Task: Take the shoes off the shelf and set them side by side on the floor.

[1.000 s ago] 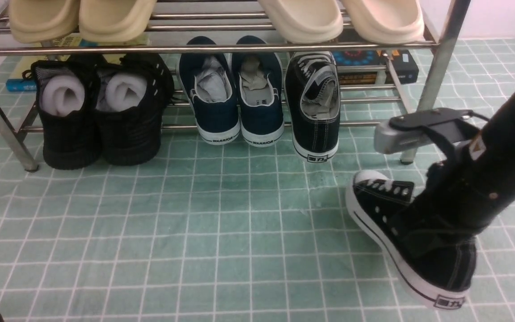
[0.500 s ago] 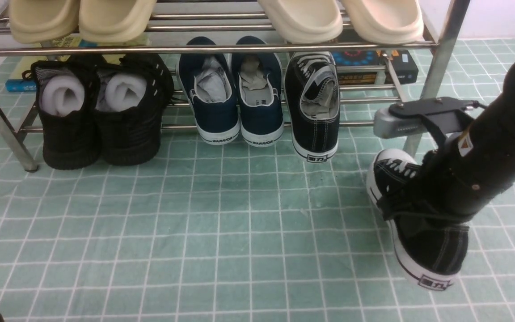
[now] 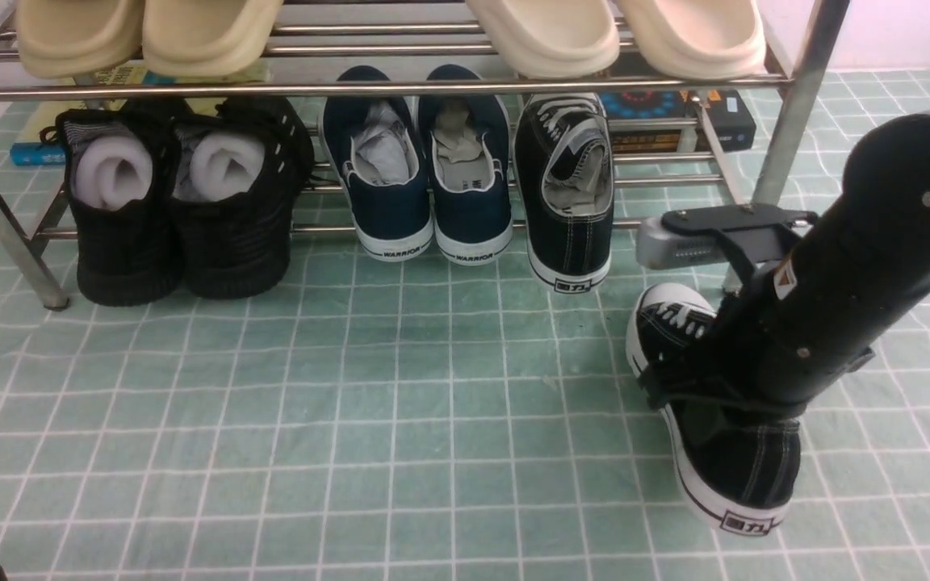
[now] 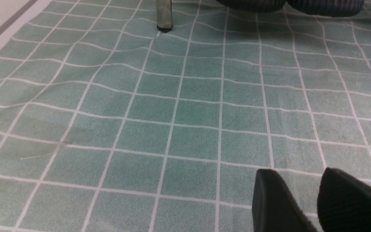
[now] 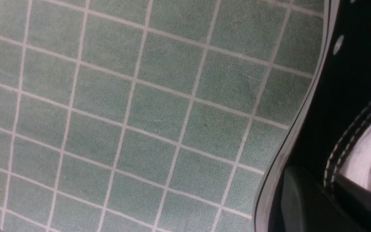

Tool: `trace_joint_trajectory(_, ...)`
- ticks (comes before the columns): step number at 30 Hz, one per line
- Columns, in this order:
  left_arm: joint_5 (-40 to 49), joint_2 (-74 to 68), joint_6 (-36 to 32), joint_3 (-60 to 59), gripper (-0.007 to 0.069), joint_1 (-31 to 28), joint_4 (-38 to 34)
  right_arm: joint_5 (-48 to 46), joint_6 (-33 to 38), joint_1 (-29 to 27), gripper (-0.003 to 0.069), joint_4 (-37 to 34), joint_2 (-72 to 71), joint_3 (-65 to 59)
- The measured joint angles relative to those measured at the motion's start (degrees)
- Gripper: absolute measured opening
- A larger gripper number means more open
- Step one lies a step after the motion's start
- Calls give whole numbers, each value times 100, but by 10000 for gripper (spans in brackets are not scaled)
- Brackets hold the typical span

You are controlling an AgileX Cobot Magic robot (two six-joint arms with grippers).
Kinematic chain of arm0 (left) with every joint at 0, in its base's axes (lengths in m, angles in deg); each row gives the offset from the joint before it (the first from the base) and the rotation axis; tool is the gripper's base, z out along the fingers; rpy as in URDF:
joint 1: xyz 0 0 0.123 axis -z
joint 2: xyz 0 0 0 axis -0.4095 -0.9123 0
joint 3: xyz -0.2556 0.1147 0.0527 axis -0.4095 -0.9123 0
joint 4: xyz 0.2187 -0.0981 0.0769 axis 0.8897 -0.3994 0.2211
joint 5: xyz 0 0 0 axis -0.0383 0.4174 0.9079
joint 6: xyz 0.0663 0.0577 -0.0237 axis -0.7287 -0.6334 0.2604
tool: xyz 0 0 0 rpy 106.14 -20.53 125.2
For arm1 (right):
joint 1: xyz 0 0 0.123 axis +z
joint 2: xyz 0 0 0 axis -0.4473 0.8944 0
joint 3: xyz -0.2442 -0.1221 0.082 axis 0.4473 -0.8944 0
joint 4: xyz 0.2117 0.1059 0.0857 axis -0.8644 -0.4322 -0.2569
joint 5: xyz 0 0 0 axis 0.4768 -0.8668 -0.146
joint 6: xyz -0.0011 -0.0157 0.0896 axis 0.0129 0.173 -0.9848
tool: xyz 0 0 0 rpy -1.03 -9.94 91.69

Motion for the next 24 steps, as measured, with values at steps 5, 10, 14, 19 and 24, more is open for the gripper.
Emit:
trace_joint_trajectory(5, 0, 0, 0, 0, 242, 0, 0, -196, 8, 342, 24, 7, 0, 304)
trace_joint_trajectory(10, 0, 0, 0, 0, 242, 0, 0, -219, 13, 518, 25, -40, 71, 402)
trace_joint_trajectory(14, 0, 0, 0, 0, 242, 0, 0, -253, -7, 530, 27, -34, 266, 408)
trace_joint_trajectory(19, 0, 0, 0, 0, 242, 0, 0, -266, -86, 530, 30, -328, 695, 430)
trace_joint_trajectory(24, 0, 0, 0, 0, 242, 0, 0, -255, -96, 560, 55, -698, 861, 430)
